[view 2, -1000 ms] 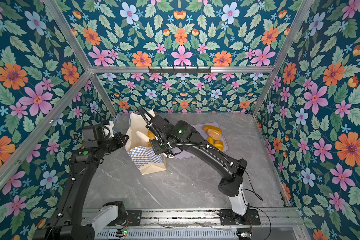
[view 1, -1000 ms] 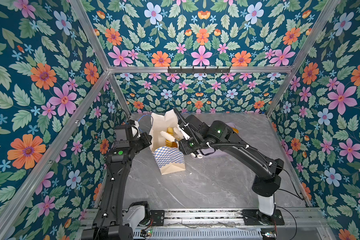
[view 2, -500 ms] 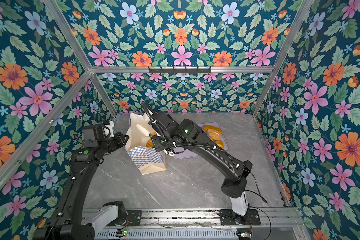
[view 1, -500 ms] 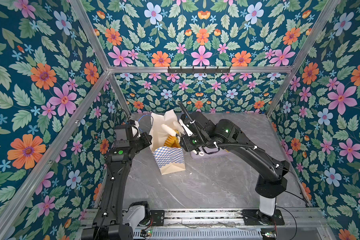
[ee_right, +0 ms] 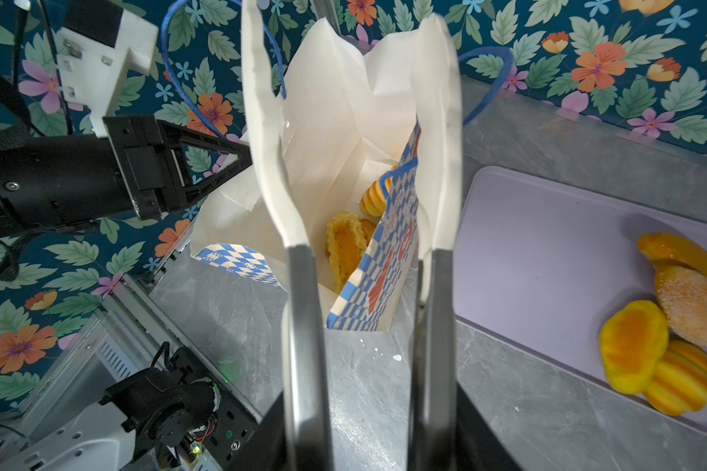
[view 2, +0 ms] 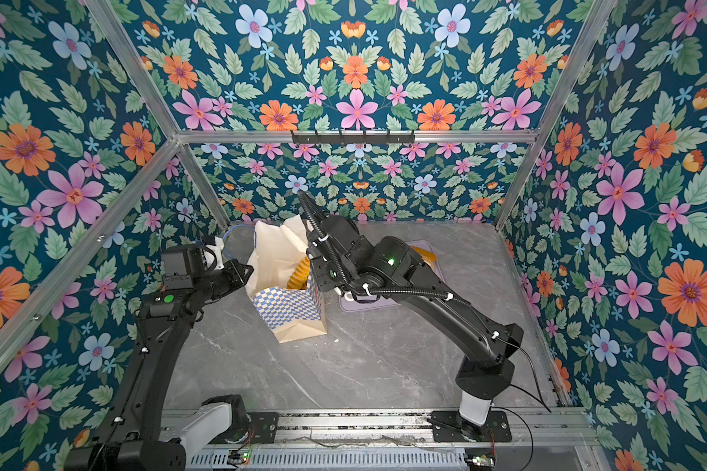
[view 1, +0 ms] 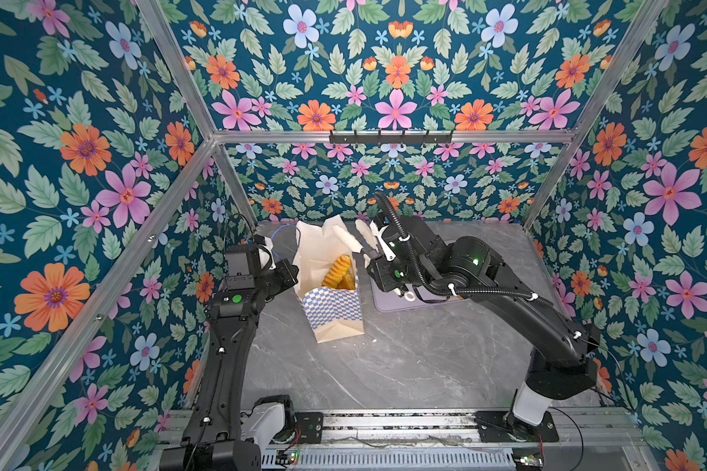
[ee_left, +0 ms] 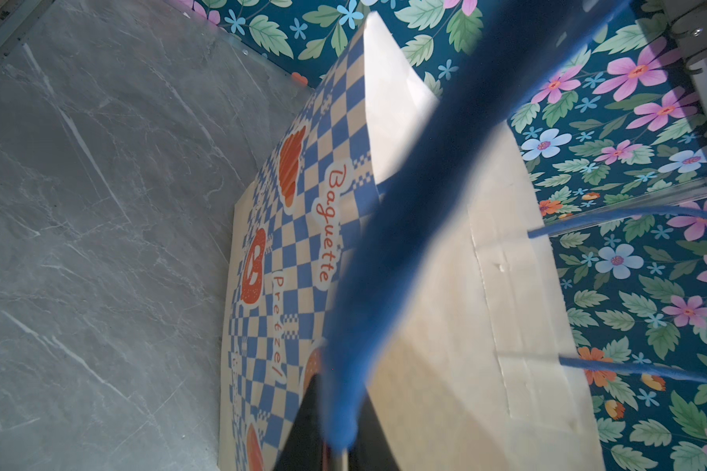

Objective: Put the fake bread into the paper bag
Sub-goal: 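Move the open tongs with the right gripper back over the bread tray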

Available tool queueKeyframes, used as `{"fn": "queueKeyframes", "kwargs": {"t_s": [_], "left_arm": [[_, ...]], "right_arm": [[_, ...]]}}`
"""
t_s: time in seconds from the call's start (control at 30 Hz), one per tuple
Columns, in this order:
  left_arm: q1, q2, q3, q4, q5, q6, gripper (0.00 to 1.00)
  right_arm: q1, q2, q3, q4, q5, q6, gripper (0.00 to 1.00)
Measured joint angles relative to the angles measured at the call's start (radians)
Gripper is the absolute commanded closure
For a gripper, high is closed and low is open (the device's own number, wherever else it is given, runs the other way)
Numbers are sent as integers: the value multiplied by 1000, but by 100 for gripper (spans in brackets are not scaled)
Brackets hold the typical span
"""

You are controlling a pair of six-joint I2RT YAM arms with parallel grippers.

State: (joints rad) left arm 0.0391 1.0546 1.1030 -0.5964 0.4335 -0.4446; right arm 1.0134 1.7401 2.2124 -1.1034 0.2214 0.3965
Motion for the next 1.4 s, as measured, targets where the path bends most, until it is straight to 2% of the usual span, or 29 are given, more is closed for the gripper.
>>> {"fn": "queueKeyframes", "kwargs": {"t_s": [0.5,0.87,1.4], "left_arm": [[0,0,6,-3,-8,0,85],[0,2,9,-3,-11,0,85],[0,6,8,-3,-13,0,85]], "right_arm": [[-239,-327,-396,122,-43,55,52],[-437,-468,-637,156,-116,97,52],[-556,-601,-979,155,-169,170,51]]}}
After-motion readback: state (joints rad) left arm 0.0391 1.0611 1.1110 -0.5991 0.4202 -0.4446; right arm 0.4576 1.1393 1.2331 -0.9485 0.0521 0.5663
